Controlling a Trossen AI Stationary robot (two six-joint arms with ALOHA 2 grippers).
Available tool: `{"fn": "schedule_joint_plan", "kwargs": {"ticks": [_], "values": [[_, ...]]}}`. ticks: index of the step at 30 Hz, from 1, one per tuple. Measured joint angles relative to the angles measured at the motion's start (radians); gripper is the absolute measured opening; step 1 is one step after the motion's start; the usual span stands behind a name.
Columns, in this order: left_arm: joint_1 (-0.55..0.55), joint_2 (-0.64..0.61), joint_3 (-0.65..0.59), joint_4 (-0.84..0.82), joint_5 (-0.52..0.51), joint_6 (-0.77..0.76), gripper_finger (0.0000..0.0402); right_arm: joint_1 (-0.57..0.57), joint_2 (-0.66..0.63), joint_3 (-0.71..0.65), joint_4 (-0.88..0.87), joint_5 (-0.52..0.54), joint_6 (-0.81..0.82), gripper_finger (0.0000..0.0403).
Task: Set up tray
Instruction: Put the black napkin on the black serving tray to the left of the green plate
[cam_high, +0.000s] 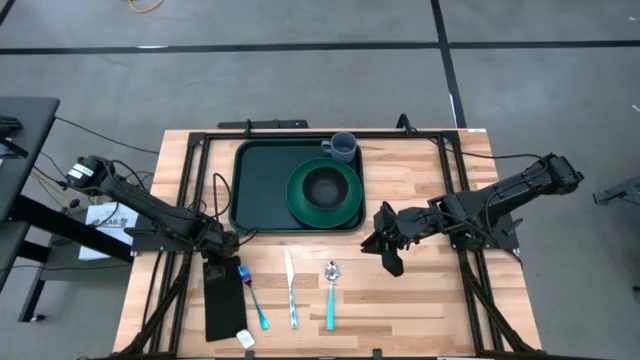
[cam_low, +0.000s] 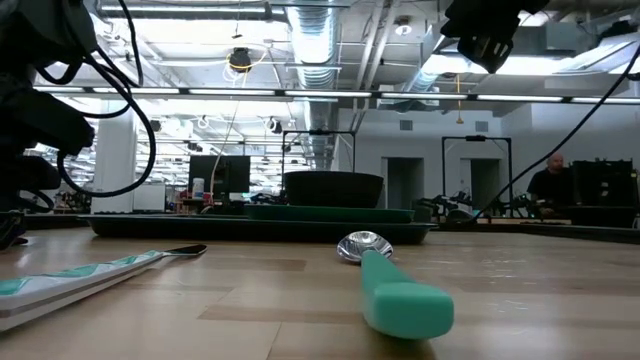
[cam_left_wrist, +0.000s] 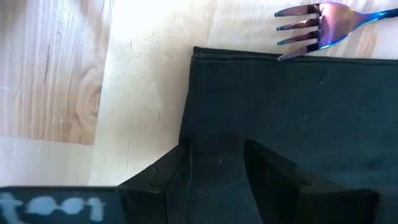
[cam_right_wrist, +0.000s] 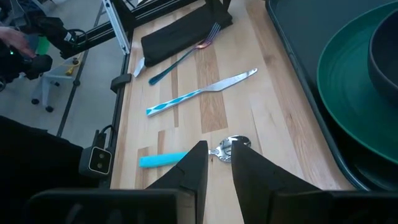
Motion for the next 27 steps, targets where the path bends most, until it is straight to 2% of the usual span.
{"fn": "schedule_joint_plan", "kwargs": {"ticks": [16,20,27], "values": [[0.000,0.000,0.000,0.000,0.000,-0.019,0.0139,0.000,0.000,0.000,0.000,0.000,0.000,0.0064],[0.000,0.000,0.000,-0.005,0.000,-0.019,0.0107,0.000,0.000,0.000,0.000,0.000,0.000,0.0064],[0.000,0.001,-0.001,-0.004,0.007,-0.020,0.0017,0.000,0.000,0.000,0.000,0.000,0.000,0.0064]]}}
